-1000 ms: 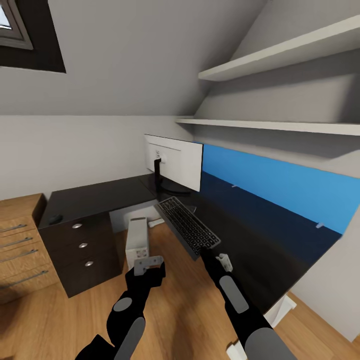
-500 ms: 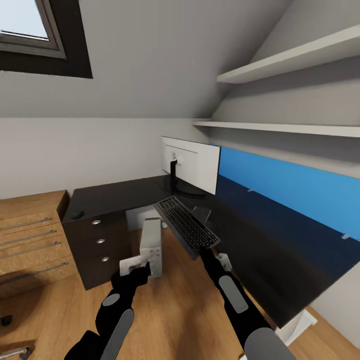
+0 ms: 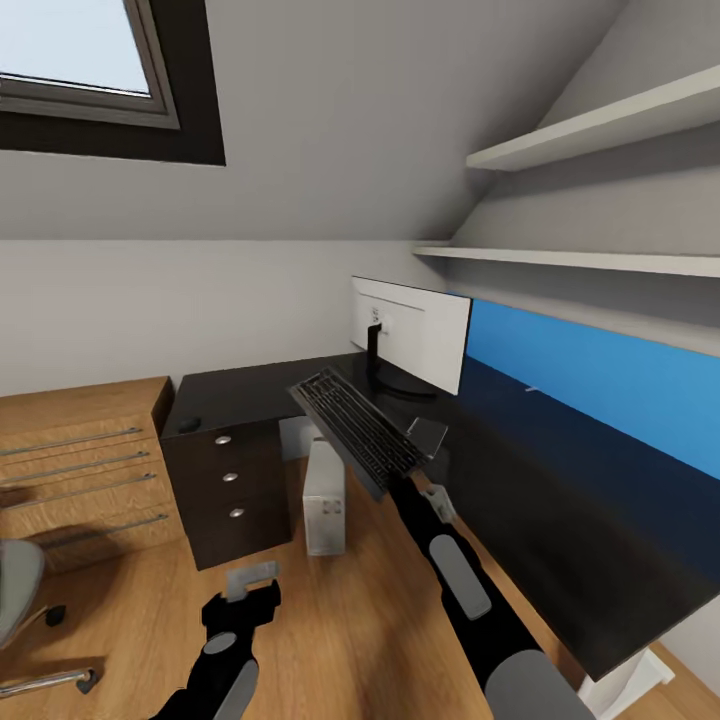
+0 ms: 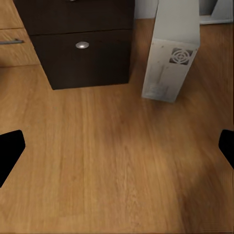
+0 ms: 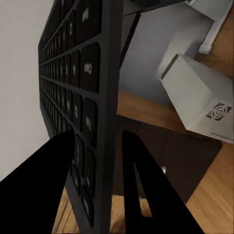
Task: In the bedroom, organize the workspace by keeping the computer under the desk, ensuring the monitor is on the desk, placing the keyboard on the desk next to the monitor, placing the mouse on the desk next to the keyboard, moving the folder from the swivel chair onto the desk next to the mouse, stacking the notebook on top of the folder with the pen on top of the notebook, and positioning the swivel chair next to the desk.
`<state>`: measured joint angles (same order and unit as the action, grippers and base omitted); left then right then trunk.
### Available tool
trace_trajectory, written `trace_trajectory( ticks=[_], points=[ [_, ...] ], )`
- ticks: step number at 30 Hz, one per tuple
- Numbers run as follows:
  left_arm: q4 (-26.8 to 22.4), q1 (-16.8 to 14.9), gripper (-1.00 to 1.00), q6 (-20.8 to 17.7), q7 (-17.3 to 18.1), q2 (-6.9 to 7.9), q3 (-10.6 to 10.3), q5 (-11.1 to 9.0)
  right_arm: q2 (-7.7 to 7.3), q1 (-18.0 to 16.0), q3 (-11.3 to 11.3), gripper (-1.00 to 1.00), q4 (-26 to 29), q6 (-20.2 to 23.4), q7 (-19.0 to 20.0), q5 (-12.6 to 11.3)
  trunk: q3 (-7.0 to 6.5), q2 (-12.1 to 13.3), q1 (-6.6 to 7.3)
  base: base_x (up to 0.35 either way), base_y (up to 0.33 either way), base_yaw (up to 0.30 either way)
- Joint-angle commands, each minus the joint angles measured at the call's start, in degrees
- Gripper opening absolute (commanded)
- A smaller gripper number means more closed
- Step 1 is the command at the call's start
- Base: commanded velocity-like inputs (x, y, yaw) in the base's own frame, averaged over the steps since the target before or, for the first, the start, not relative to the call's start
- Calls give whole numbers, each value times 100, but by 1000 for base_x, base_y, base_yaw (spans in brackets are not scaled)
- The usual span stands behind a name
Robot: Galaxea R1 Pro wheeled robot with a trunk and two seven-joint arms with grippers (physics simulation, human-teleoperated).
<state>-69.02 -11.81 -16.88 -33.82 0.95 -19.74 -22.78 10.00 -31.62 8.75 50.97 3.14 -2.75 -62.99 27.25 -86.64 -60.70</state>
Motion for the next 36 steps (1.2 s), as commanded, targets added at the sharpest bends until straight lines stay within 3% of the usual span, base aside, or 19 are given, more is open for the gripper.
trace_trajectory(
  ticks=[1,5,6,7,8,9,12,14,17,20,26,36],
  points=[
    [-2,-5,100,1,-54,9,-98,-33,0,-2,45,-100,66,19,-36,-20,7,-3,0,0,0,17],
    [-4,-5,100,42,-62,10,-263,-33,0,-14,116,-100,139,19,-141,-78,6,-3,0,0,0,6],
    [-5,-5,100,66,-62,10,-280,-33,0,-25,123,-100,146,19,-252,-201,6,-3,0,0,0,2],
    [-6,-5,100,95,-63,11,-290,-33,0,-46,129,-100,151,19,-400,-421,6,-3,0,0,0,1],
    [-6,-5,100,152,-63,11,-297,-33,0,-127,138,-100,150,13,-726,-1073,6,-3,0,0,0,0],
    [-6,-5,100,175,-66,11,-299,-33,0,-163,140,-100,139,6,-851,-1442,6,-3,0,0,0,0],
    [-6,-5,100,228,-70,11,-304,-33,0,-207,208,-100,96,-10,-1001,-2068,6,-3,0,0,0,0],
    [1,-5,100,246,-71,11,-304,-37,0,-218,364,-100,-1,-21,-1029,-2204,6,-3,0,0,0,0],
    [12,-5,100,257,-72,11,-307,-45,0,-224,693,-100,-88,-40,-1008,-2284,6,-3,0,0,0,0],
    [18,-5,100,261,-72,8,-312,-49,0,-223,852,-100,-91,-41,-766,-2311,6,-3,0,0,0,0],
    [35,-5,100,256,-72,3,-337,-51,-157,-224,899,-100,-108,-41,-424,-2322,6,-3,0,0,0,0],
    [46,-5,100,255,-72,2,-339,-51,-173,-222,909,-100,-115,-49,-368,-2344,6,-3,0,0,0,0]
  ],
)
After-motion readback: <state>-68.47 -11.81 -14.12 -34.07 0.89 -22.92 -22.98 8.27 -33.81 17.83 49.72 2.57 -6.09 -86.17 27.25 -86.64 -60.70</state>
